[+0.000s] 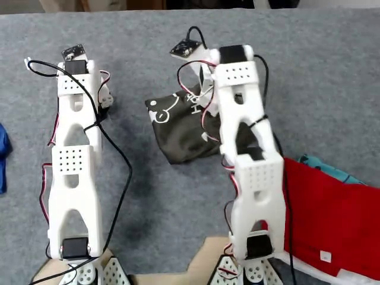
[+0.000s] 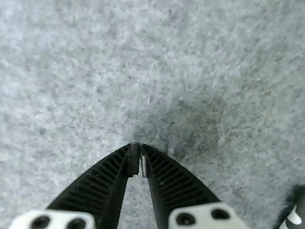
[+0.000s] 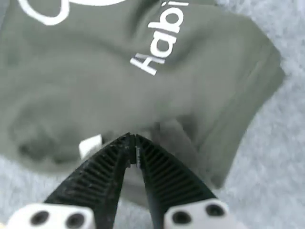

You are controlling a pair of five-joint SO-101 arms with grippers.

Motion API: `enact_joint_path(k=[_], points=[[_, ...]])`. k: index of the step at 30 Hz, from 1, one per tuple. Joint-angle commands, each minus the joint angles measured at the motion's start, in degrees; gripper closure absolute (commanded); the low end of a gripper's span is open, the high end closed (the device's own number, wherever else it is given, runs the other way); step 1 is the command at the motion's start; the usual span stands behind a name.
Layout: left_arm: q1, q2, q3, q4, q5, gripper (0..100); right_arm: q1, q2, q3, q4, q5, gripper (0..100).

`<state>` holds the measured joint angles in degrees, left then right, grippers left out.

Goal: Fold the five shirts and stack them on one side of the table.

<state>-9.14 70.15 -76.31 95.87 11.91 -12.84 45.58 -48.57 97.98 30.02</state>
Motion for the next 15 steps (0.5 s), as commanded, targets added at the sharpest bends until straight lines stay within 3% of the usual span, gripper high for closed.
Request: enact_joint_path(k=[1, 8, 15], points=[[0.53, -0.13, -2.11, -0.44, -0.44, 97, 0.13, 6.46, -8.22, -0.35, -0.88, 99.3], [0.53, -0.13, -2.11, -0.44, -0.44, 97, 3.03, 13.14, -17.54, 4.48, -0.62, 99.3], [0.53, -0.13, -2.11, -0.44, -0.44, 97, 7.52, 5.05, -8.04, 4.48, -0.53, 99.3]])
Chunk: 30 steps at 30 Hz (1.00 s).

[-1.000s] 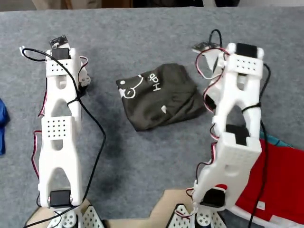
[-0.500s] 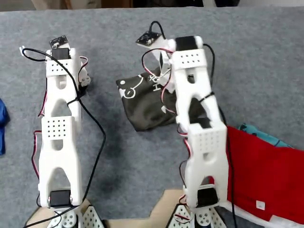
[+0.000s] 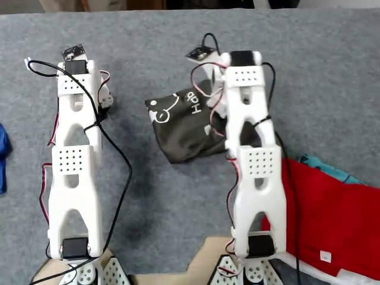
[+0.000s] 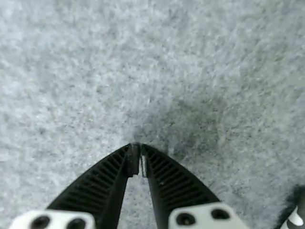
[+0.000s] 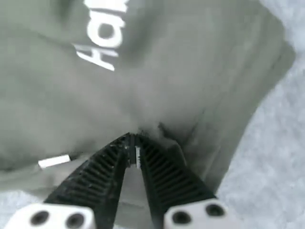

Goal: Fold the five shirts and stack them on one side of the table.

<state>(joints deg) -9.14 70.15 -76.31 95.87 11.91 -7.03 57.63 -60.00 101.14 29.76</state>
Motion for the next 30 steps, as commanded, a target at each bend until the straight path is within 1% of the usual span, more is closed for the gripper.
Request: enact_joint_path(k=[1, 4, 7, 13, 16, 23, 27, 30], points=[[0.53, -0.13, -2.11, -0.44, -0.44, 97, 1.80, -8.75, 5.93, 1.32, -0.18, 99.3], [0.53, -0.13, -2.11, -0.44, -0.44, 97, 1.89, -13.76, 13.32, 1.32, 1.93, 99.3], [0.53, -0.13, -2.11, -0.44, -0.44, 97, 3.12, -18.86, 18.95, 1.32, 2.46, 99.3], [0.53, -0.13, -2.11, -0.44, -0.44, 97, 9.19, -26.24, 25.45, 1.23, 3.60, 99.3], [0.53, -0.13, -2.11, -0.44, -0.44, 97, 12.26, -26.86, 27.47, 1.23, 5.27, 99.3], [0.53, -0.13, -2.11, -0.44, -0.44, 97, 16.75, -27.12, 30.02, 1.14, 5.36, 99.3], [0.53, -0.13, -2.11, -0.44, -0.44, 97, 17.45, -28.00, 30.29, 1.23, 5.01, 99.3], [0.53, -0.57, -2.11, -0.44, -0.44, 97, 16.04, -31.52, 30.20, 1.23, 1.41, 99.3]])
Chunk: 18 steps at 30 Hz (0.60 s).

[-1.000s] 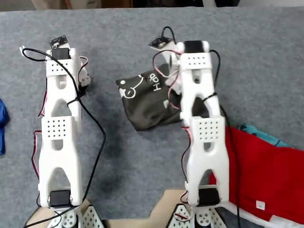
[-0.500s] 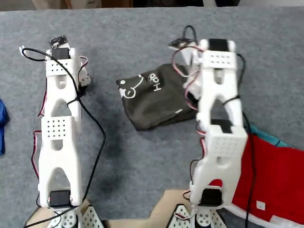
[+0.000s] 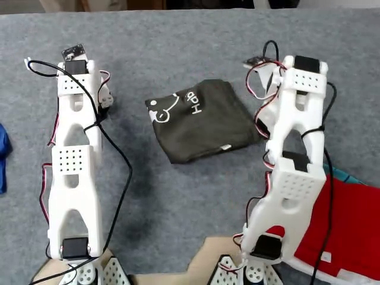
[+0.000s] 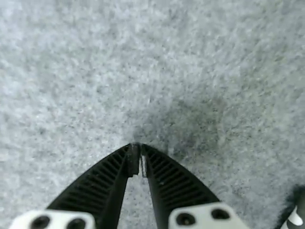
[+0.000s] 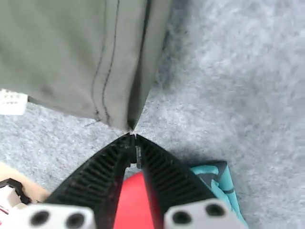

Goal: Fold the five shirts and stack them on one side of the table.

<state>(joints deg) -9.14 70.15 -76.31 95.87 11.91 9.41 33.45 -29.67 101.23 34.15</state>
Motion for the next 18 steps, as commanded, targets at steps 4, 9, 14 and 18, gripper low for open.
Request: enact_joint_path(k=[4, 9, 14, 18], points=[[2.46, -2.33, -4.75, 2.02, -0.18, 96, -3.65, -13.93, 2.42, 1.14, -8.18, 99.2], [9.58, -6.46, -8.70, 5.01, 0.09, 96, -9.10, -19.30, 9.98, 0.18, -10.99, 99.1], [20.13, -12.53, -8.79, 5.01, 1.93, 96, -10.33, -17.80, 13.05, -7.91, -11.16, 99.2], [25.58, -10.77, -8.70, 4.92, 1.93, 96, -10.07, -12.00, 14.73, -14.15, -12.13, 99.2]])
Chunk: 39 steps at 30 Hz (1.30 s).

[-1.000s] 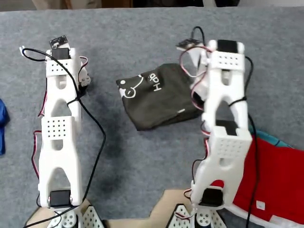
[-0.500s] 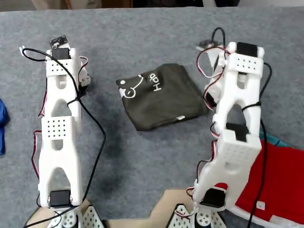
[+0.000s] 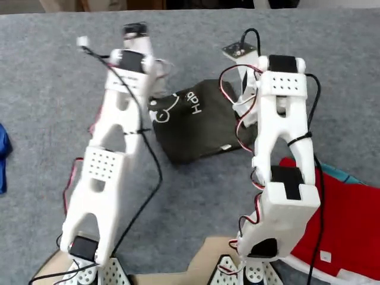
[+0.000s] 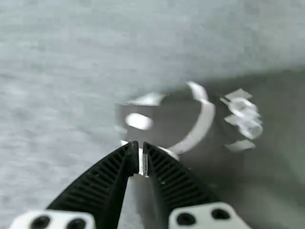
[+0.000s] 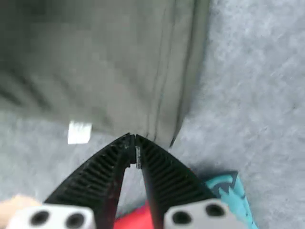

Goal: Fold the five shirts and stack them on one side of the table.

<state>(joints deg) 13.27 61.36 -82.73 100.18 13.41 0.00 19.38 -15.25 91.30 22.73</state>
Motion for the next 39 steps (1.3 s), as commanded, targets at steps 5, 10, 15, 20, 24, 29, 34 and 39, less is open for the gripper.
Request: enact_joint_path(k=[5, 10, 15, 20, 24, 29, 34, 39], points=[[4.57, 7.08, -2.46, -2.29, 0.44, 96, -0.66, 12.97, -1.27, -10.55, -0.70, 99.2], [0.09, 13.05, -2.99, -7.12, 0.44, 97, 0.48, 22.64, -8.13, -11.08, -0.70, 99.2], [-1.67, 13.05, -3.87, -10.73, 0.09, 97, 1.80, 27.74, -16.92, -7.65, -0.44, 99.2], [-1.85, 13.14, -8.88, -10.73, 0.26, 97, 1.71, 31.16, -25.27, -2.55, -0.44, 99.3], [-2.02, 12.97, -13.54, -7.74, 0.09, 96, 1.36, 32.48, -30.64, 1.49, -0.44, 99.3], [-2.64, 9.45, -12.57, -6.33, 0.26, 96, 1.36, 34.24, -32.84, 3.16, -0.70, 99.3], [-3.78, 10.24, -10.73, -10.99, 0.26, 96, 1.36, 36.35, -33.01, 3.96, -0.79, 99.3], [-5.71, 12.97, -5.89, -15.65, 0.09, 97, 1.89, 37.32, -32.84, 4.75, -0.79, 99.3]])
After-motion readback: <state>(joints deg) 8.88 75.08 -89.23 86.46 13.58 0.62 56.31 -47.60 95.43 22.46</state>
